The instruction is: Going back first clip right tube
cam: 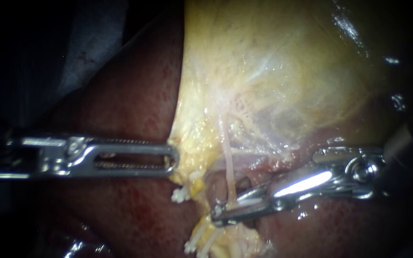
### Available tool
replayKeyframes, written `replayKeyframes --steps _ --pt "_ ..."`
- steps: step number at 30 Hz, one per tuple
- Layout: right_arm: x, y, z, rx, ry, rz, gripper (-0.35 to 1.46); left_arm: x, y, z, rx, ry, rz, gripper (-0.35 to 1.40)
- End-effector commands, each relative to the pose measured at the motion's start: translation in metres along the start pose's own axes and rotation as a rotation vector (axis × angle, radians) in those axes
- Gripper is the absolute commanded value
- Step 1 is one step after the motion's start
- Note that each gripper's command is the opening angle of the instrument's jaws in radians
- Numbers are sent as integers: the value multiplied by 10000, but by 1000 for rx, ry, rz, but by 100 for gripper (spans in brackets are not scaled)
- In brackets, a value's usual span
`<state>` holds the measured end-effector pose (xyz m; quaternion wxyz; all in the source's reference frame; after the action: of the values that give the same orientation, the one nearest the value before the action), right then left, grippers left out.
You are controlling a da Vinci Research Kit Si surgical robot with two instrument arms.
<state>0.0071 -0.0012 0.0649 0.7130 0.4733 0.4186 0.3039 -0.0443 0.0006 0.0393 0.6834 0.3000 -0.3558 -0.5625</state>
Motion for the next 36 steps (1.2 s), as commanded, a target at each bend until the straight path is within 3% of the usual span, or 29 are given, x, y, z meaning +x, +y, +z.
replayKeyframes --steps 1,11,14,20,36 --pt "0 0 0 0 0 0 -35 0 0 0 0 0 0 -35" --pt "0 0 0 0 0 0 -35 0 -1 1 -3 -3 0 -35" --pt "0 -1 1 -8 5 -6 -1 1 -1 1 -3 -3 0 -35" --pt "0 -2 1 -11 20 -53 26 1 -1 1 -1 -1 0 -35" --pt "1 -5 0 -17 31 -175 44 1 -1 1 -1 -1 0 -35"
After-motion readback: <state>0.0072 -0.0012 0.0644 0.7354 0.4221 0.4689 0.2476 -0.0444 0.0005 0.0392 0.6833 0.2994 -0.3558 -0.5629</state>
